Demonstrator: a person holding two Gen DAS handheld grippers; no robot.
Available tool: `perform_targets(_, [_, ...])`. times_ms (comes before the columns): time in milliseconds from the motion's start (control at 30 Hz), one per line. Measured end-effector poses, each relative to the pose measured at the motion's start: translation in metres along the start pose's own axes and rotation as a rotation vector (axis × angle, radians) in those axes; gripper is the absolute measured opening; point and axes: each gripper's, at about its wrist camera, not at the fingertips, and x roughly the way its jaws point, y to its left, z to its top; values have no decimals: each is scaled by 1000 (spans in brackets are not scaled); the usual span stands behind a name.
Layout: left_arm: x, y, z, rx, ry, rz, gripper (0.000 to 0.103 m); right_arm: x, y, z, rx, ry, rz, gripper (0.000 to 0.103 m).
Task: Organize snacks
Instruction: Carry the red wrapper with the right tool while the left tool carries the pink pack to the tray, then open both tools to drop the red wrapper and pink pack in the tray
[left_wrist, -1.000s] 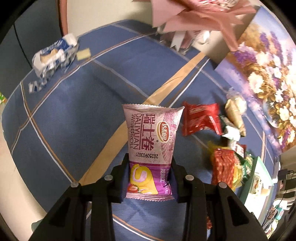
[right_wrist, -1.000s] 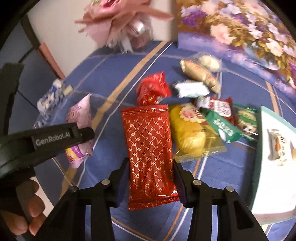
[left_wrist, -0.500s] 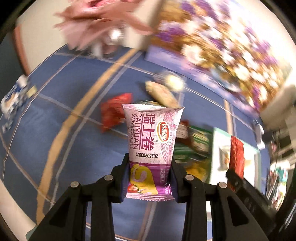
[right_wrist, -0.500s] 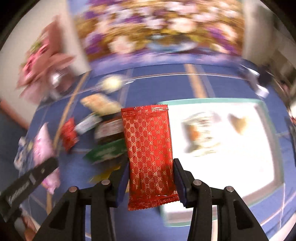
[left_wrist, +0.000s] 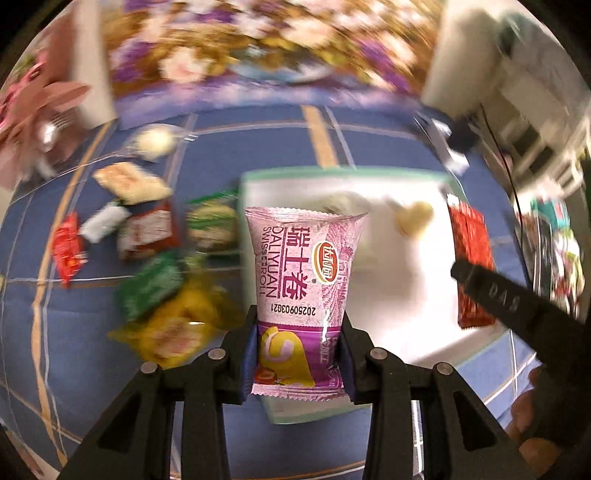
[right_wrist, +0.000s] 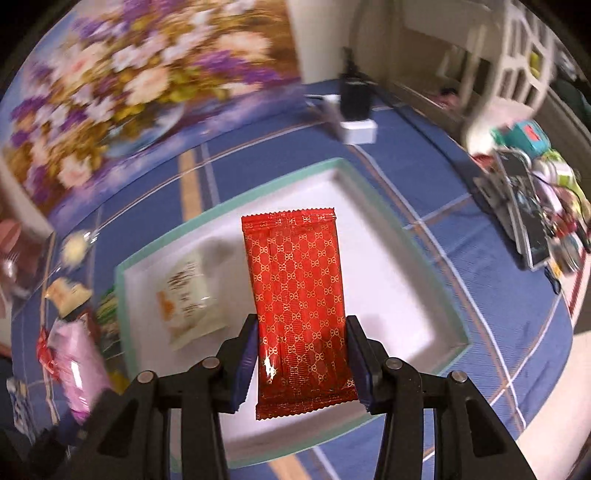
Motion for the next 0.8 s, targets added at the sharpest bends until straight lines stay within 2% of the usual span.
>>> perform_targets(167, [20,-19,-4,33,56,-32,39,6,-19,2,43,24,-10,48])
perform_targets(367, [43,-17,-7,22,127,-37,39,33,-25,-3,56,110,-20,48])
perform_targets(633, [52,-17,-9,21,155,-58,40,51,-24,-11,53,163,-16,49])
perform_targets(800, [46,-13,-2,22,130,-70,54,54,-25,-12,60,173,-5,51])
